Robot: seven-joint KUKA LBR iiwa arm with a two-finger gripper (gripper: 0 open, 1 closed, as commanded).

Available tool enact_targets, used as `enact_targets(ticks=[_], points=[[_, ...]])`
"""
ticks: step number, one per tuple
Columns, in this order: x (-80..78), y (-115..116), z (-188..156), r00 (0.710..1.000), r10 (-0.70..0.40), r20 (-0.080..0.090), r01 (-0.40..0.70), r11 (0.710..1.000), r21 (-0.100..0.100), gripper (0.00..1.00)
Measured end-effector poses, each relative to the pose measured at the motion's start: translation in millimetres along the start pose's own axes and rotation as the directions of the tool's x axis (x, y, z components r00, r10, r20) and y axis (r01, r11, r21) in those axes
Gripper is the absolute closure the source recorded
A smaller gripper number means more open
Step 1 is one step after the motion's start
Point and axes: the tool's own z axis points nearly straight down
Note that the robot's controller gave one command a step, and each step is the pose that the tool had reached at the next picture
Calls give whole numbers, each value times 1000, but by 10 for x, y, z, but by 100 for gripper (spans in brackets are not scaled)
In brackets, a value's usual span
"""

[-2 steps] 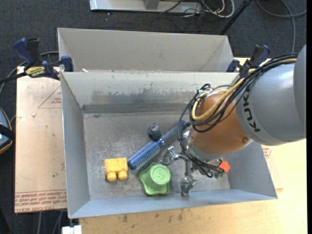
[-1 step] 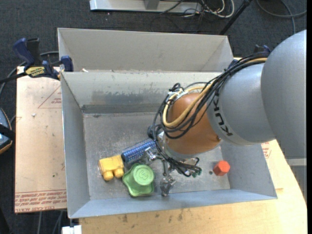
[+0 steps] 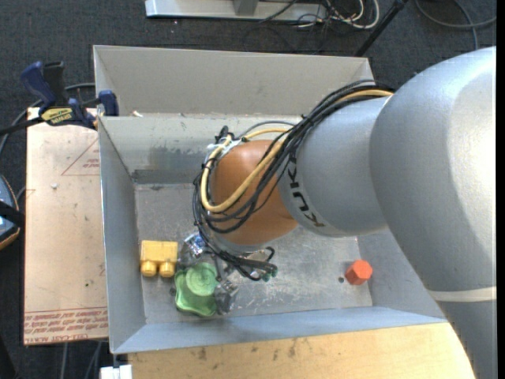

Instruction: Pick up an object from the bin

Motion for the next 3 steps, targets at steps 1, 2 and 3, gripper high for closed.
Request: enact_targets(ticks=[1, 2, 3], points=[[19, -39, 0, 1000, 6, -2, -6, 1000, 3, 100], [-185, 79, 11, 994, -110, -28, 110, 993, 28, 100], [-400, -45, -1497, 903, -430, 3, 430, 903, 6, 100]])
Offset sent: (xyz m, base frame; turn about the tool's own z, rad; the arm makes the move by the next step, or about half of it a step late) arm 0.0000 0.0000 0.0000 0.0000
